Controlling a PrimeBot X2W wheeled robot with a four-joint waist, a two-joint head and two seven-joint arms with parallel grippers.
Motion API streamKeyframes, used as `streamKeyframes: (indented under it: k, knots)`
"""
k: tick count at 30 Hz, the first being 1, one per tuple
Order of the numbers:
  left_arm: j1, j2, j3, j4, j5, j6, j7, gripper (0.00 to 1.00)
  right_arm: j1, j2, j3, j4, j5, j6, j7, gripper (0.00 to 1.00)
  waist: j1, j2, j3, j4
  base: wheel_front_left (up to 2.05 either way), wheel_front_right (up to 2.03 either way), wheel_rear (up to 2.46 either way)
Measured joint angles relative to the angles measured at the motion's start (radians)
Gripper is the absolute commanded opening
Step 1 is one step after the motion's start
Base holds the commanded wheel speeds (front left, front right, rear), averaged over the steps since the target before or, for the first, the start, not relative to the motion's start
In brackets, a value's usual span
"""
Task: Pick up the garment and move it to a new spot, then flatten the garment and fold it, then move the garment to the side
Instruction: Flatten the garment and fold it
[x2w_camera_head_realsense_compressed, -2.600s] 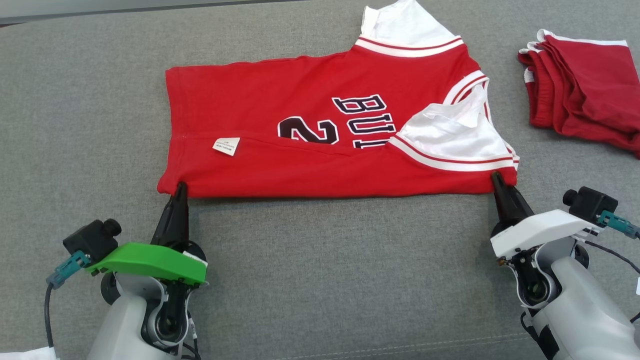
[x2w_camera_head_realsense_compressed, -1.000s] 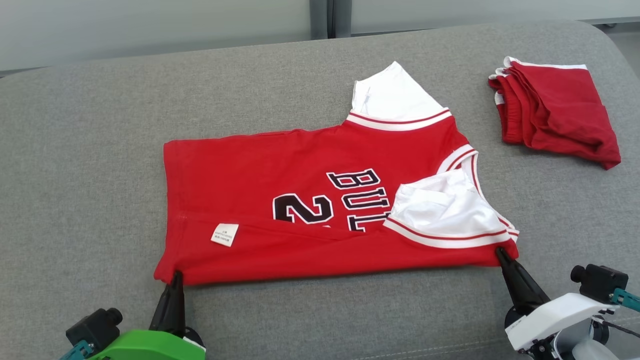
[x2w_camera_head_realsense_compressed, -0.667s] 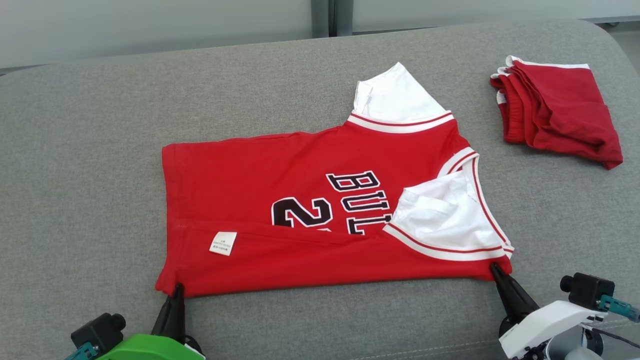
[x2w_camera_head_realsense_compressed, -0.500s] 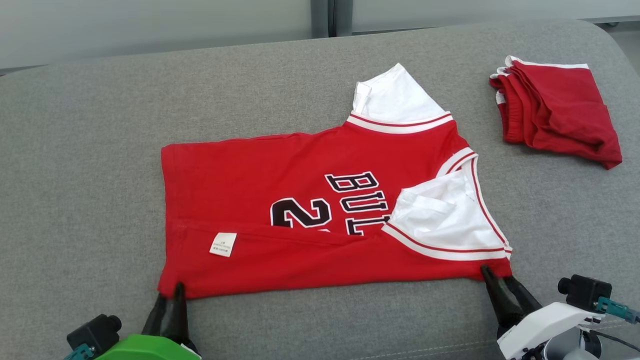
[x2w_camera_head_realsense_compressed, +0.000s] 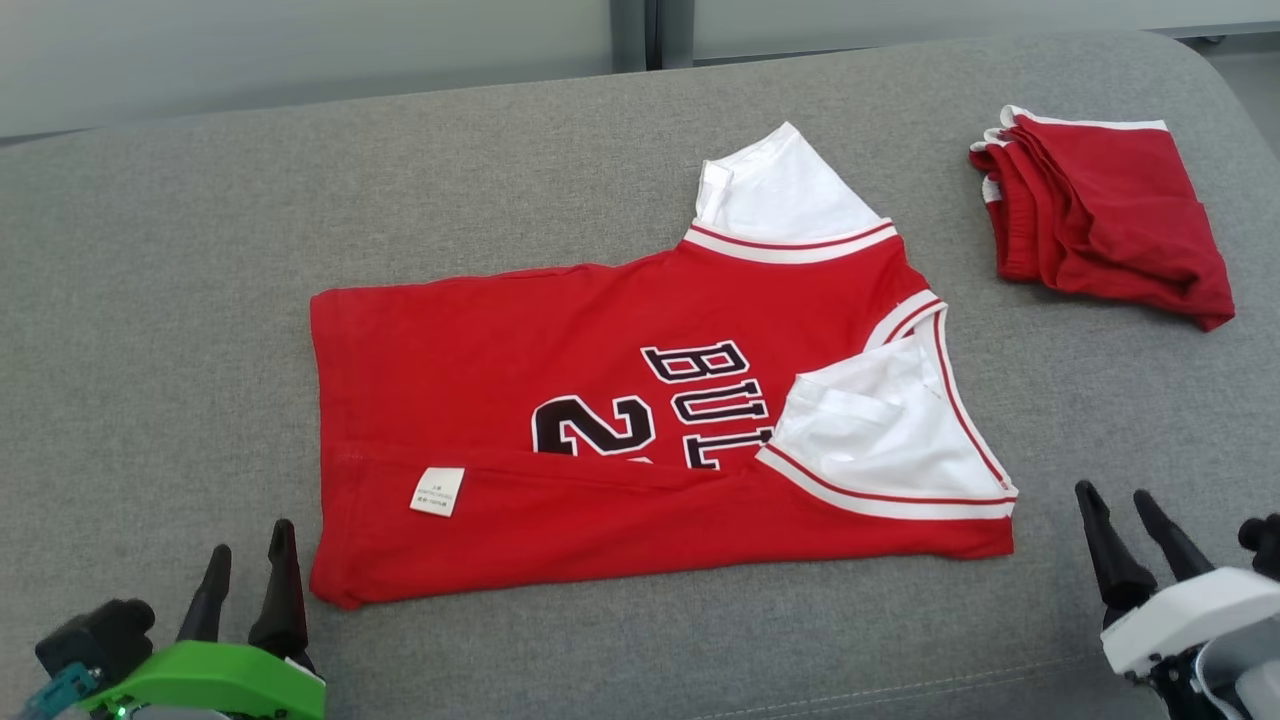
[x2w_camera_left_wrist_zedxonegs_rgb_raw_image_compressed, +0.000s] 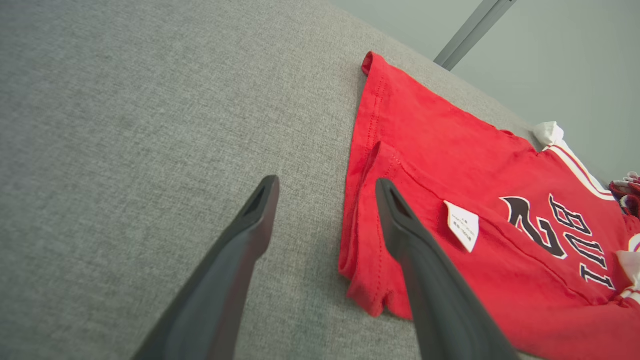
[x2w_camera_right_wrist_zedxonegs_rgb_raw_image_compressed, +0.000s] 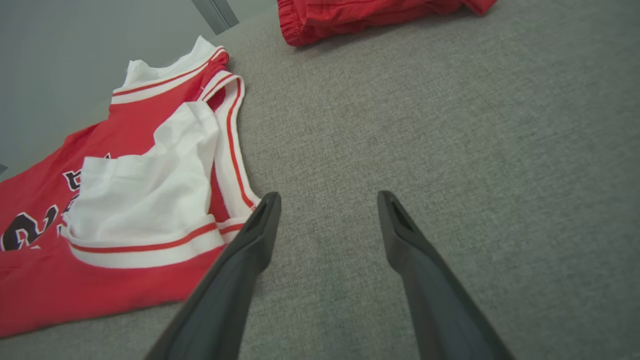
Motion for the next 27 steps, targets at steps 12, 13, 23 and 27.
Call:
streamKeyframes:
  k: [12, 13, 23, 27]
  knots:
    - [-0.283, 0.056, -0.096, -0.022, 0.104, 0.009, 0.119, 1.00, -0.196, -0.067, 0.049, -0.177, -0.116, 0.010, 0.008, 1.00, 0.0000, 0.0000, 0.051, -0.021, 0.00, 0.00, 0.00]
    - [-0.309, 0.056, -0.099, -0.015, 0.109, 0.012, 0.132, 1.00, -0.211, -0.071, 0.056, -0.189, -0.121, 0.012, 0.015, 1.00, 0.0000, 0.0000, 0.060, -0.022, 0.00, 0.00, 0.00]
    - [-0.527, 0.056, -0.114, 0.123, 0.142, 0.050, 0.253, 1.00, -0.319, -0.072, 0.102, -0.252, -0.137, 0.025, 0.067, 1.00, 0.0000, 0.0000, 0.166, -0.038, 0.00, 0.00, 0.00]
    - [-0.584, 0.080, -0.096, 0.175, 0.162, 0.052, 0.282, 1.00, -0.352, -0.068, 0.114, -0.262, -0.143, 0.027, 0.076, 1.00, 0.0000, 0.0000, 0.205, -0.050, 0.00, 0.00, 0.00]
